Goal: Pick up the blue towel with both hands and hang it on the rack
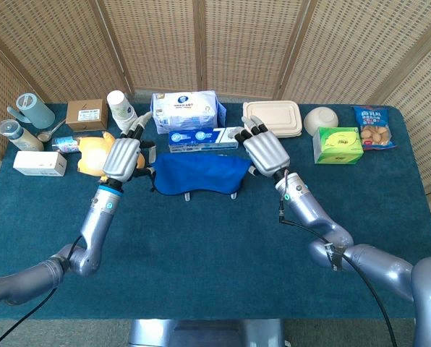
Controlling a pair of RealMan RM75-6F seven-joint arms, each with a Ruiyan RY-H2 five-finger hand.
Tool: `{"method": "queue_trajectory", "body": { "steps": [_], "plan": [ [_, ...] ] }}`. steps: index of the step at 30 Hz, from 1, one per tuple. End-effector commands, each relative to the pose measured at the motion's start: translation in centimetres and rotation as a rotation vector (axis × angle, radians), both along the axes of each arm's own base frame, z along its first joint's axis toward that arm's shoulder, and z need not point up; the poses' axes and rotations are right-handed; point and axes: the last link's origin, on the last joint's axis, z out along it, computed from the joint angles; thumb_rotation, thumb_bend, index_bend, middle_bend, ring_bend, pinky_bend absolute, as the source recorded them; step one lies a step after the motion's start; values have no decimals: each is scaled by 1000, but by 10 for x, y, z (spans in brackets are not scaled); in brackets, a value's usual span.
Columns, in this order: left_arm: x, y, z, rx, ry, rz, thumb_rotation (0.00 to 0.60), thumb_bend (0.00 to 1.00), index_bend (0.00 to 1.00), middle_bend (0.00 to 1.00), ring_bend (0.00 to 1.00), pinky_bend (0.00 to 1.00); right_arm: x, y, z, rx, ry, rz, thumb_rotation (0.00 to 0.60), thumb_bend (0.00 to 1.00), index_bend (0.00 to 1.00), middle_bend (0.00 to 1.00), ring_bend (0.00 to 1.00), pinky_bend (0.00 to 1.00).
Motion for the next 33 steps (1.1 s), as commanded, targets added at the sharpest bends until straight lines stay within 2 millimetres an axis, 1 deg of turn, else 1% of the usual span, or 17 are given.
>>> {"method": "queue_trajectory", "body": {
  "steps": [1,5,7,16,25,28,30,33],
  "plan": [
    [-2,-1,1,3,1,1,600,472,31,0,0,0,0,0,0,-7,18,11,600,170,190,201,0,7],
    [-3,-1,4,8,27,-5,600,464,2,0,0,0,-1,-1,1,-25,54,31,600,152,176,194,0,6],
    [-4,-1,5,9,39,-7,600,440,0,0,0,0,-1,-1,1,-31,67,38,600,136,166,189,0,5],
    [-8,-4,10,19,192,-22,600,331,0,0,0,0,-5,0,3,-54,132,70,600,99,151,178,0,2],
    [-7,-6,13,8,278,-14,600,293,0,0,0,0,-7,2,6,-62,170,85,600,76,143,167,0,0],
    [-7,-7,16,6,305,-13,600,271,0,0,0,0,-8,3,7,-66,188,94,600,63,139,164,0,0],
    [-8,-8,22,11,344,-13,600,250,0,0,0,0,-8,4,8,-73,220,111,600,55,135,162,0,0],
    [-9,-9,26,-2,383,-4,600,211,0,0,0,0,-9,4,9,-78,237,117,600,48,130,157,0,0]
  ]
}}
